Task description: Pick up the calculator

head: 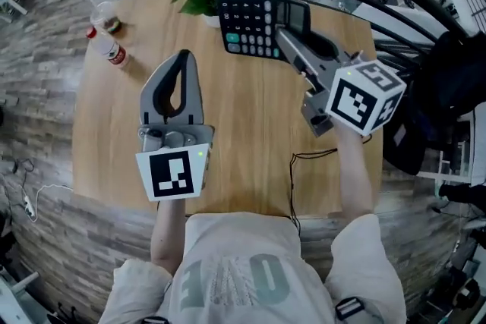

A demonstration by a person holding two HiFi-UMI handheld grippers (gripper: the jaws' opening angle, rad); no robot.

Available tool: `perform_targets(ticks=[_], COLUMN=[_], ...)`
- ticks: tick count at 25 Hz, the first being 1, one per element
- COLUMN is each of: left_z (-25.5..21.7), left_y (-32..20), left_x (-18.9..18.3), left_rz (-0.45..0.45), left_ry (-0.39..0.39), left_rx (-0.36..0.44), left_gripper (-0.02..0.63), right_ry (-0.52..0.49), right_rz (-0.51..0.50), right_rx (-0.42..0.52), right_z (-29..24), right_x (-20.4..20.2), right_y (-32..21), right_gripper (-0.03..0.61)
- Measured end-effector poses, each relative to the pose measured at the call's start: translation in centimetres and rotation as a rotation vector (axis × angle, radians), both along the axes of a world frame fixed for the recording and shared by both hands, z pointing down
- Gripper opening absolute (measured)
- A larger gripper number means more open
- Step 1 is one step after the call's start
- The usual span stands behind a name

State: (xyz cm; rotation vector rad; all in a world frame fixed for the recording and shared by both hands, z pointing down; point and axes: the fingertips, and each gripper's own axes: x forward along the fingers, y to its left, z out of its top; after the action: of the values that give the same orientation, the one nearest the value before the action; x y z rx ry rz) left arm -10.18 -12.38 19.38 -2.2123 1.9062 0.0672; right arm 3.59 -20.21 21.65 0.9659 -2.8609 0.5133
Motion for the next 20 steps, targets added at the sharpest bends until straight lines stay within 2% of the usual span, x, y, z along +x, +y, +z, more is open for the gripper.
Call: perform_targets(ticks=[4,11,15,20], left_z=[-0.7,-1.5,-1.7,-1.7], left_y=[1.3,3.0,3.7,3.7], left_x=[1.2,3.6,4.3,4.5], left_rz=[0.018,0.061,0.077,0.086], left_ry=[-0.014,0.001,-0.02,-0.03], left_rx=[0.013,0.004,0.009,0.009], left_gripper=[0.009,0.009,0.009,0.009], right_ry=[-0.062,-0.165,-0.204,-0.219], right_rz=[0.133,0.327,0.371,0.376], right_rx=[0.091,0.065,0.068,0.062], right_z=[-1.5,-0.5,-0.1,0.0], right_x=[2.7,6.4,6.4,5.8], right_y=[4.2,8.4,11.0,12.2], right_gripper=[0.103,0.103,0.104,0.103])
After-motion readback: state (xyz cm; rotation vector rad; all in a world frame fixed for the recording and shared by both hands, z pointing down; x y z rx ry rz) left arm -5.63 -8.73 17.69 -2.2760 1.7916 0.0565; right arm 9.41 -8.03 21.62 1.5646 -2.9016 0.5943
